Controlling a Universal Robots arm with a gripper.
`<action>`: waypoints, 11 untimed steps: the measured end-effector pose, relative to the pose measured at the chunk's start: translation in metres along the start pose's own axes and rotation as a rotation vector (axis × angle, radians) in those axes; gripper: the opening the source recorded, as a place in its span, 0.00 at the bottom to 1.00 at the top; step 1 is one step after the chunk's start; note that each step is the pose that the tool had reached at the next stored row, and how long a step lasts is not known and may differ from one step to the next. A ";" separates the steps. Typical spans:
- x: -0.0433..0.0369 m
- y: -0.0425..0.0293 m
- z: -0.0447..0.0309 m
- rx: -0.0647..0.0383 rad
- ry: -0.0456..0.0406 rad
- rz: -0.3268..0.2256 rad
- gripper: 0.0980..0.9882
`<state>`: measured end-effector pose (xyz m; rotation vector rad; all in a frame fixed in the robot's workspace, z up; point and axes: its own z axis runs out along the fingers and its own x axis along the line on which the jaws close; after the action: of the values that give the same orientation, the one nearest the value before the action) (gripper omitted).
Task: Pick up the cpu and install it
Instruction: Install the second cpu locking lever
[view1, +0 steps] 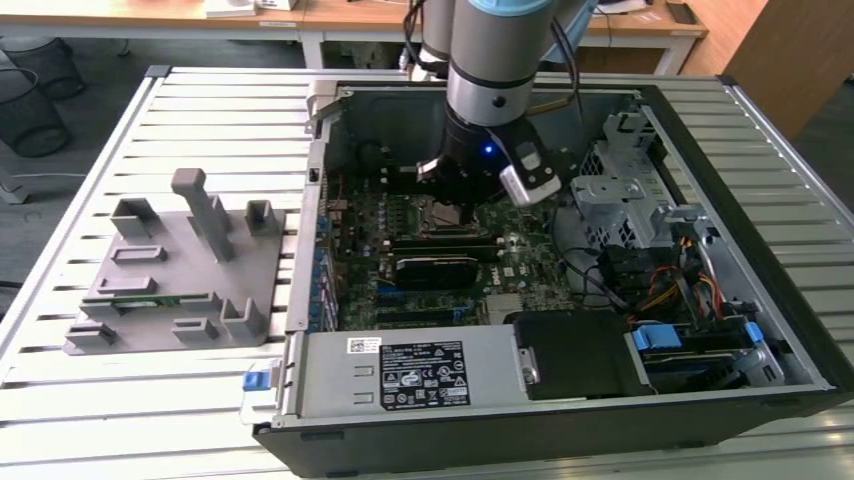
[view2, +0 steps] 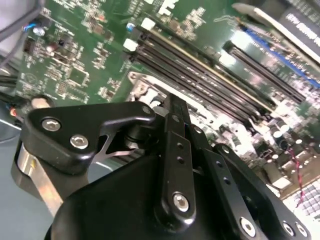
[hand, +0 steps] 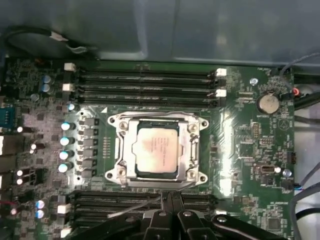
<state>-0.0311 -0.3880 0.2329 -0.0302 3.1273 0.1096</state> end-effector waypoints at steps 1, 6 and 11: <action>0.0026 -0.0005 -0.0001 0.000 0.0000 0.000 0.01; 0.0189 -0.0021 -0.0004 0.000 0.0000 0.000 0.01; 0.0241 -0.0030 0.0013 0.000 0.0001 0.000 0.01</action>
<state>-0.0550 -0.3914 0.2311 -0.0304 3.1274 0.1098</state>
